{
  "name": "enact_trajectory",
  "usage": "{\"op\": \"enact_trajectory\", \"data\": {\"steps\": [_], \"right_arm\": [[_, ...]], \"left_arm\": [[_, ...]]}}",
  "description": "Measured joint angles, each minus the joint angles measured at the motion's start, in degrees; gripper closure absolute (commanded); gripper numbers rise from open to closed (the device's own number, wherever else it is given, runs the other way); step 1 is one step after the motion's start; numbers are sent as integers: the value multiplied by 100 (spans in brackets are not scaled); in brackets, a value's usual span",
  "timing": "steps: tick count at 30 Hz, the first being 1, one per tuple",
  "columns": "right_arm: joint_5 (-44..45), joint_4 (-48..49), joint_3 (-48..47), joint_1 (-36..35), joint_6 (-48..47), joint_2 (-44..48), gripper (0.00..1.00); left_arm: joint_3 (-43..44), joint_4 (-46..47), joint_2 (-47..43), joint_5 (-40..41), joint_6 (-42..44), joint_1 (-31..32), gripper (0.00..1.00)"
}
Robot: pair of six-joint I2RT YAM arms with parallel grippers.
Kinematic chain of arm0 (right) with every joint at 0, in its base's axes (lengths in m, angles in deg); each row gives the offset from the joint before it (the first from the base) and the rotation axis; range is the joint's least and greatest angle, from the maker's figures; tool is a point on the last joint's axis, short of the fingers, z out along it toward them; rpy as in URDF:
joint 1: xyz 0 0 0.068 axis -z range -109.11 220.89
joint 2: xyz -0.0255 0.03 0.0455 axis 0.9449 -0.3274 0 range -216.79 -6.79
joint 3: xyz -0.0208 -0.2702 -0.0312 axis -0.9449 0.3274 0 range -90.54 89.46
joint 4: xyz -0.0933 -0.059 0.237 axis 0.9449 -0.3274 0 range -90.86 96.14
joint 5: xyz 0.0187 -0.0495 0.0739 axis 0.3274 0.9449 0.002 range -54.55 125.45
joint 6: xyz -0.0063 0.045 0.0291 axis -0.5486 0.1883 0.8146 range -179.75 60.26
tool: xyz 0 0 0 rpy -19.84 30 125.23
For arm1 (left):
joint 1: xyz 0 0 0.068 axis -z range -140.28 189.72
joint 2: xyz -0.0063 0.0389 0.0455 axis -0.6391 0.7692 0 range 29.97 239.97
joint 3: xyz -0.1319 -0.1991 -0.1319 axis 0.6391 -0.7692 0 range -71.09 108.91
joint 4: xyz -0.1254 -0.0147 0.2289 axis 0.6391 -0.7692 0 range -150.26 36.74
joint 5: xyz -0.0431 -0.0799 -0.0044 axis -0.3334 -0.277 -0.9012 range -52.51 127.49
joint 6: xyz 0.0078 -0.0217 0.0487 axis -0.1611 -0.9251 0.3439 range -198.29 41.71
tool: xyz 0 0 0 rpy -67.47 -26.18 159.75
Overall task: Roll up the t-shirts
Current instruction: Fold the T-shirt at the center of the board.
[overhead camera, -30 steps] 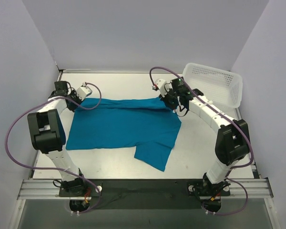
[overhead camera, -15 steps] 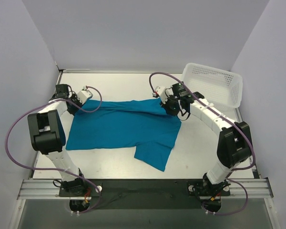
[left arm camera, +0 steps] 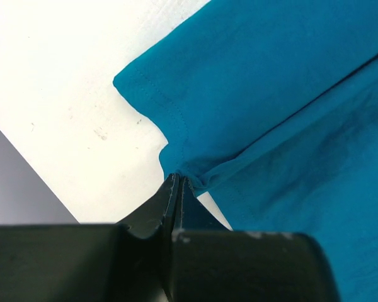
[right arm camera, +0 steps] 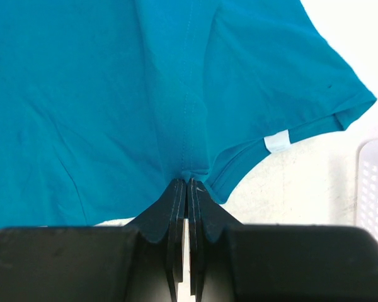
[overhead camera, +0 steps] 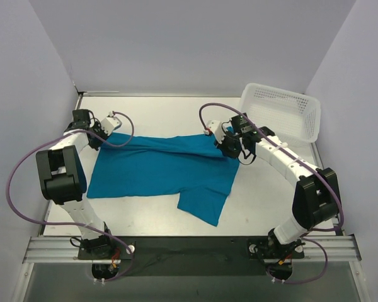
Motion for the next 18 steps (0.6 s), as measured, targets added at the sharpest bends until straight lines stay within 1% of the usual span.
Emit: {"op": "enact_trajectory", "data": {"steps": [9,13,14,15,16,17,18], "right_arm": [[-31,-26,52,13,-127,-44,100],[-42,-37,55,17,-131,-122,100],[-42,-44,55,17,-131,-129,100],[-42,-46,57,20,-133,-129,100],[-42,-46,59,17,-136,-129,98],[-42,-46,61,17,-136,-129,89],[-39,-52,63,17,-133,-131,70]], "left_arm": [[0,-101,-2,50,7,-11,100],[68,-374,-2,74,4,-42,100],[127,-509,-2,76,4,-55,99],[184,-612,-2,72,2,-63,93],[262,-743,-2,70,0,-70,88],[367,-920,-2,66,-9,-74,77],[444,-1027,-2,63,-17,-76,73]]}}
